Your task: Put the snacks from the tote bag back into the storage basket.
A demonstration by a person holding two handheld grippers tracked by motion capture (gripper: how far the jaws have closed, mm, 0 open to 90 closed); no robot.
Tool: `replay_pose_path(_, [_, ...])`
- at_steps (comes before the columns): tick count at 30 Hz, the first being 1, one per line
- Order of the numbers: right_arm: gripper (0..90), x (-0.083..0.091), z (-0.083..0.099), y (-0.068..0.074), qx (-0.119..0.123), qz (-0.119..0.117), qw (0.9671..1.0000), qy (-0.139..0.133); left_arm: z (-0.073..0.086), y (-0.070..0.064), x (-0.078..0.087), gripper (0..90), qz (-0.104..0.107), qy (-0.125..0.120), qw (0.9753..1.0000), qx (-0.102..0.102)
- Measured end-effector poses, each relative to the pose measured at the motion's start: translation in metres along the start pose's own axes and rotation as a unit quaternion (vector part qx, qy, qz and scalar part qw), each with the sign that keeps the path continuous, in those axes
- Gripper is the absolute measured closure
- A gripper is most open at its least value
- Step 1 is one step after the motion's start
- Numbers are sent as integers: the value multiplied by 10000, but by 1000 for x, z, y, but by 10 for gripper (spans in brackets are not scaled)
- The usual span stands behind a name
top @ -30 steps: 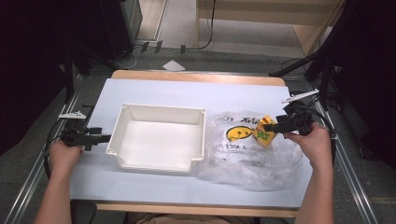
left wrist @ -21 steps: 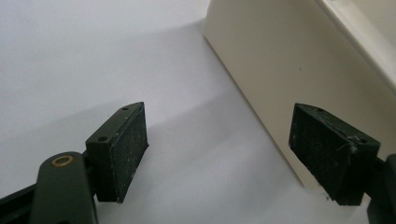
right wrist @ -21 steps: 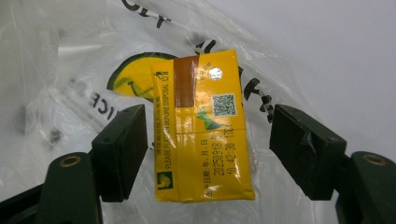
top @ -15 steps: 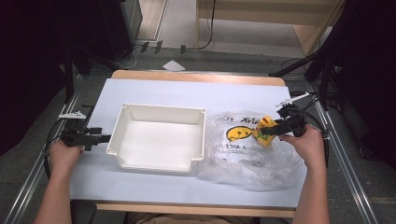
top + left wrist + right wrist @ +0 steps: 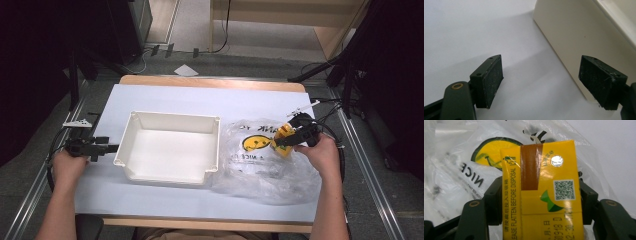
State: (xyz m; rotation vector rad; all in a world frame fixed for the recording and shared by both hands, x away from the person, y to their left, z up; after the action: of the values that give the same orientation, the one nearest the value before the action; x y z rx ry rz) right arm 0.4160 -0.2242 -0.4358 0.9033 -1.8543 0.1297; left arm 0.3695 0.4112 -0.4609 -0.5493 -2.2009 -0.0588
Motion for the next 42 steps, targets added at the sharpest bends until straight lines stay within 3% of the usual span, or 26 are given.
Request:
replay_pose_path(9, [490, -2, 0, 2, 197, 314, 9993, 48, 0, 0, 0, 208, -1, -5, 10000, -9])
replay_pose_path(18, [501, 0, 0, 1, 257, 278, 9993, -14, 0, 0, 0, 208, -11, -7, 10000, -3])
replay_pose_path(21, [513, 4, -1, 3, 237, 224, 9993, -161, 0, 0, 0, 208, -6, -8, 10000, -8])
replay_pose_path(42, [526, 8, -2, 2, 153, 202, 9996, -161, 0, 1, 1, 208, -12, -31, 10000, 14])
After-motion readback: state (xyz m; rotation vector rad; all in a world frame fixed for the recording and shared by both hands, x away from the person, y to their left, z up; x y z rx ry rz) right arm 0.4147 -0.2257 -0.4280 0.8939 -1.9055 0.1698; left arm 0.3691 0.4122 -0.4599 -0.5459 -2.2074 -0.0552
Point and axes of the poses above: each handheld gripper's, and its own axes: x roughly backward along the jaws, z roughly out of its underside, y roughly to its left, the point moved 3 cm from there along -x, roughly forward along the jaws, and after that the axes turned 13 degrees about -z, right-handed, at the moved point
